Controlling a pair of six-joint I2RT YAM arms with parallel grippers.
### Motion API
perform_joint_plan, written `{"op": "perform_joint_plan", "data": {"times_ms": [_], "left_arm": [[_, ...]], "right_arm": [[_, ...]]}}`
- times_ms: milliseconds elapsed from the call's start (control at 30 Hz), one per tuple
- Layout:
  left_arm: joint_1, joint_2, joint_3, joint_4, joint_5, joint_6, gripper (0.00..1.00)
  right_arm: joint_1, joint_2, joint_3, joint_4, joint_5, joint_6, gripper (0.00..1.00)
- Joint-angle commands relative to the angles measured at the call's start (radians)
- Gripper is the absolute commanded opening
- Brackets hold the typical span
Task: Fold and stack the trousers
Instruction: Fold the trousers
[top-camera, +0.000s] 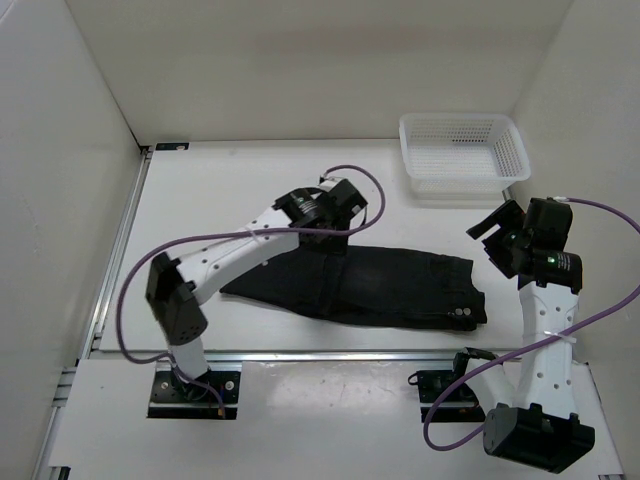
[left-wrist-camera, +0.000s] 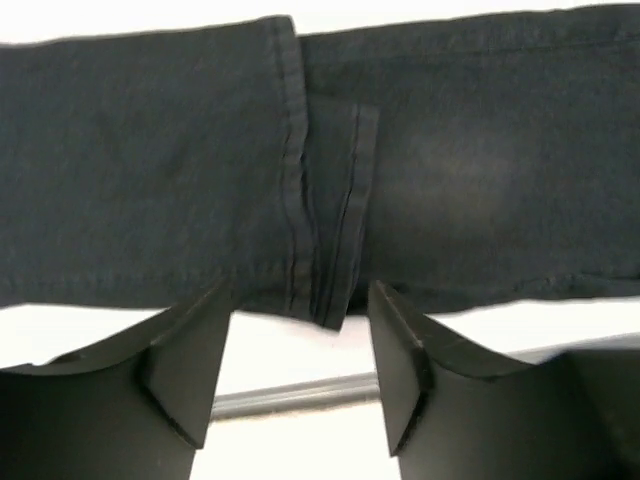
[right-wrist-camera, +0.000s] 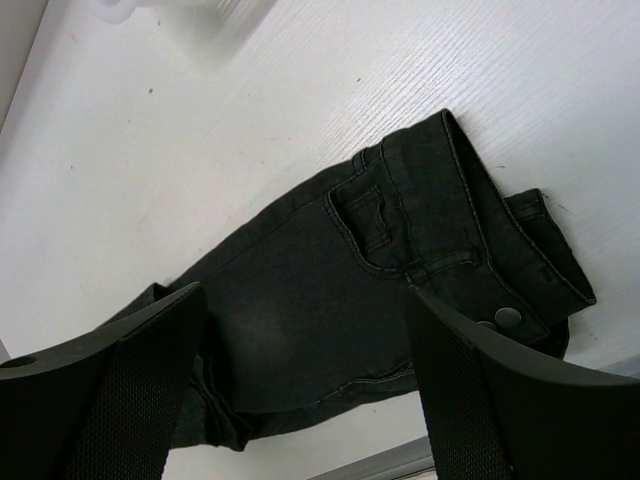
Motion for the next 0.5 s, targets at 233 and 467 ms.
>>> {"op": "perform_joint_plan", "data": {"times_ms": [233,467], "left_arm": [[0.036,0.326,0.168,-0.105,-0.070,-0.034,0.58],[0.089,0.294,0.009,0.022,0.025,-0.059,0.59]], "right_arm": [[0.006,-0.020,0.001,0.013,-0.006,-0.014,0.84],[0.006,-0.011,0.001,0.013,-0.006,-0.014,0.84]]}}
